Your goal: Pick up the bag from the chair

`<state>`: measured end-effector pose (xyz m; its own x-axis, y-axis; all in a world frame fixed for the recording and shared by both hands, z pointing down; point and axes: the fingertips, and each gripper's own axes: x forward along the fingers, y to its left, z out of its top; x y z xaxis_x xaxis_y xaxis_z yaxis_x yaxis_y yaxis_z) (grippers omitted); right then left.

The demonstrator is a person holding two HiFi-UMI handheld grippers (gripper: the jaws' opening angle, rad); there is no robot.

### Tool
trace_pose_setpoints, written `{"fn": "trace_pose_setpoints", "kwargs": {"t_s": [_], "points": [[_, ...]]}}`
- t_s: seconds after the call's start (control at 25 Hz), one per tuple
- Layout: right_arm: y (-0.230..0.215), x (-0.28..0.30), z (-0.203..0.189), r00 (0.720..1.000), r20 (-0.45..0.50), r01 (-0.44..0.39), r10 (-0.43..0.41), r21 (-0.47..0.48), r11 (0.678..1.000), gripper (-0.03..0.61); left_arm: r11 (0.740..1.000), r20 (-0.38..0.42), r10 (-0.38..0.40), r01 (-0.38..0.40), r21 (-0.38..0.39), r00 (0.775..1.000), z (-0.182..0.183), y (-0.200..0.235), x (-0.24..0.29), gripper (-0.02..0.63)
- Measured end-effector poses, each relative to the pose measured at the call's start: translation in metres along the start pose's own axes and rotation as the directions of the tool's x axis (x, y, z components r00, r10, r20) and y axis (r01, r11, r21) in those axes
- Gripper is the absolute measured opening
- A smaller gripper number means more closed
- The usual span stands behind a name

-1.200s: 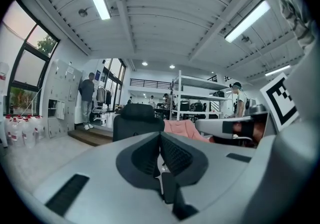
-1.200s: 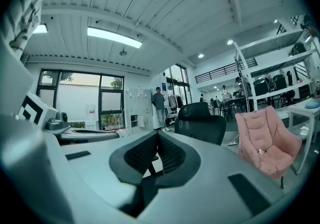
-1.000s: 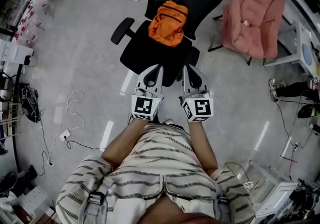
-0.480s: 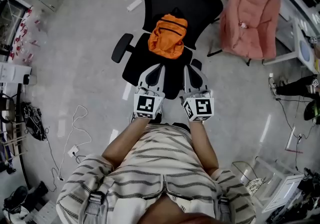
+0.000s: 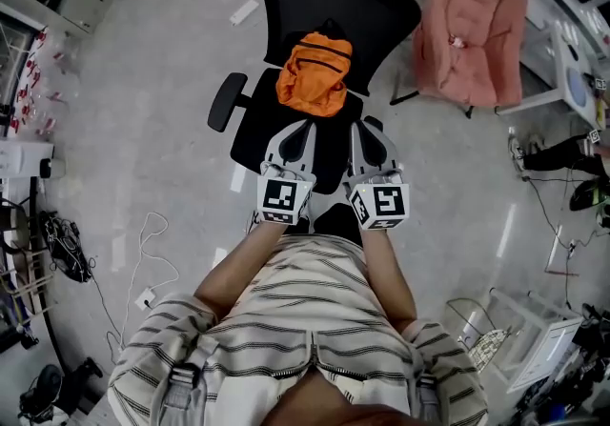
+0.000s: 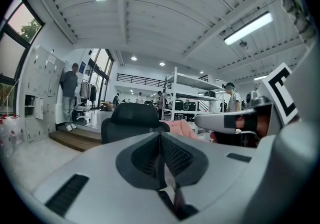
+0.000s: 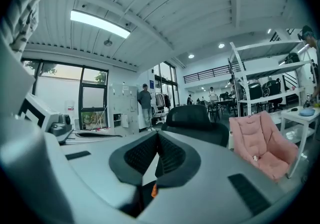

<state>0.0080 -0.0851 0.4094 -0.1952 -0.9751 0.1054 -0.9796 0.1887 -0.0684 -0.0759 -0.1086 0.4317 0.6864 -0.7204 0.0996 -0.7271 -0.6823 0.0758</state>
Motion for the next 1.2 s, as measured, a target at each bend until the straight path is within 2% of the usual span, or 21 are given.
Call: {"fn": "trace_pose_setpoints", "kwargs": {"t_s": [0.24, 0.64, 0.88, 1.2], "points": [[-0.022, 0.016, -0.005, 1.000, 0.003, -0.020, 0.020, 0.018, 1.000, 0.017, 1.000, -0.019, 0.018, -0.018, 0.014, 1.000, -0.005, -0.002, 0.023, 0.023], [-0.053, 0.036, -0.006, 0.999, -0.004, -0.052, 0.052, 0.017, 0.998, 0.017, 0.998, -0.051, 0.068, -0.068, -0.013, 0.996, -0.014, 0.003, 0.063, 0.023], [-0.069, 0.043, -0.020, 0.997, -0.033, -0.063, 0.064, 0.025, 0.998, 0.017, 0.996, -0.070, 0.091, -0.092, -0.018, 0.993, -0.025, 0.007, 0.091, 0.023], [-0.075, 0.054, -0.032, 0.996, -0.054, -0.072, 0.074, 0.043, 0.996, 0.017, 0.995, -0.125, 0.093, -0.096, -0.014, 0.988, -0.041, 0.023, 0.124, 0.023]]}}
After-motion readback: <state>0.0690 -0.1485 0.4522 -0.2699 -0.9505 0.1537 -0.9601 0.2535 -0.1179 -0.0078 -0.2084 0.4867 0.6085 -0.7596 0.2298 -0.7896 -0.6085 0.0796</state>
